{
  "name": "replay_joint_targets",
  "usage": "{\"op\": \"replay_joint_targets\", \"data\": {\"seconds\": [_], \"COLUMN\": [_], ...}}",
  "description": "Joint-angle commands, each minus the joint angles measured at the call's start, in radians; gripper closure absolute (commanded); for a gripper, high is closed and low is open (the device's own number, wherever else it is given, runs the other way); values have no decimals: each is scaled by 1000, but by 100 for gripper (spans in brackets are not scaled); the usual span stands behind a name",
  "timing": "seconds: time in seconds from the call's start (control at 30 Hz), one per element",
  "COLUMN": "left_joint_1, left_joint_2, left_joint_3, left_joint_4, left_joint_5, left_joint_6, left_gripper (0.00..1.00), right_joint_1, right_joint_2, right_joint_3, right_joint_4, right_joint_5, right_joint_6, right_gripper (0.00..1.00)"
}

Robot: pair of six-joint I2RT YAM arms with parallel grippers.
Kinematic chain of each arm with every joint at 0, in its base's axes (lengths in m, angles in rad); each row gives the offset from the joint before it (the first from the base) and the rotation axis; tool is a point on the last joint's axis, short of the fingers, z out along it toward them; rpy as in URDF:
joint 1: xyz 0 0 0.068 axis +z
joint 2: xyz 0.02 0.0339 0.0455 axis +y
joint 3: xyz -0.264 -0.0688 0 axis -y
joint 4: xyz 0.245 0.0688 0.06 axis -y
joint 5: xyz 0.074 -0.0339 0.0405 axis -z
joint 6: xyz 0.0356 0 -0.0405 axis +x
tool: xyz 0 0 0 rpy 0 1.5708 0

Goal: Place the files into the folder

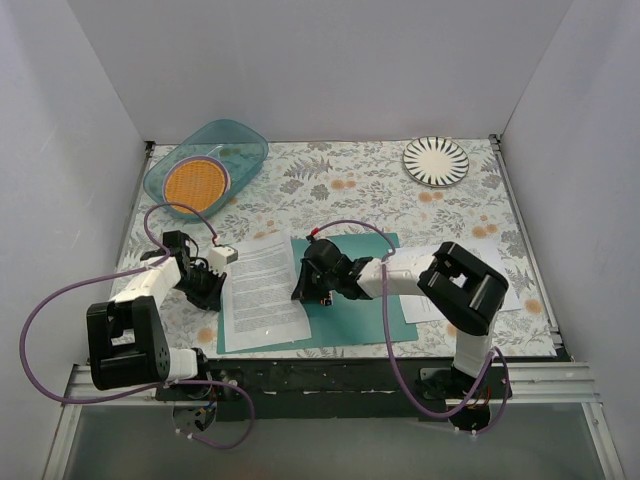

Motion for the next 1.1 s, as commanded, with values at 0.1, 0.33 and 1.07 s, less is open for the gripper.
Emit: {"op": "replay_joint_targets", "data": {"seconds": [0.1,0.33,1.07], "left_joint_1": [-9,-9,-9], "left_joint_2": [-3,-6,-2], "left_joint_3": [-19,-24,13], "left_joint_4": [-4,1,-13], "left_joint_5": [9,6,23], "left_joint_6": [10,13,2], "left_gripper": [100,100,100], "right_joint_1": [7,4,42], "right_joint_2": [35,-38,35], "right_joint_3": [76,-19,53], "right_joint_4": [-12,-23,-97], "right_joint_5": [-15,17,-58], "right_joint_6": [7,53,86], "right_gripper": [99,99,99]}}
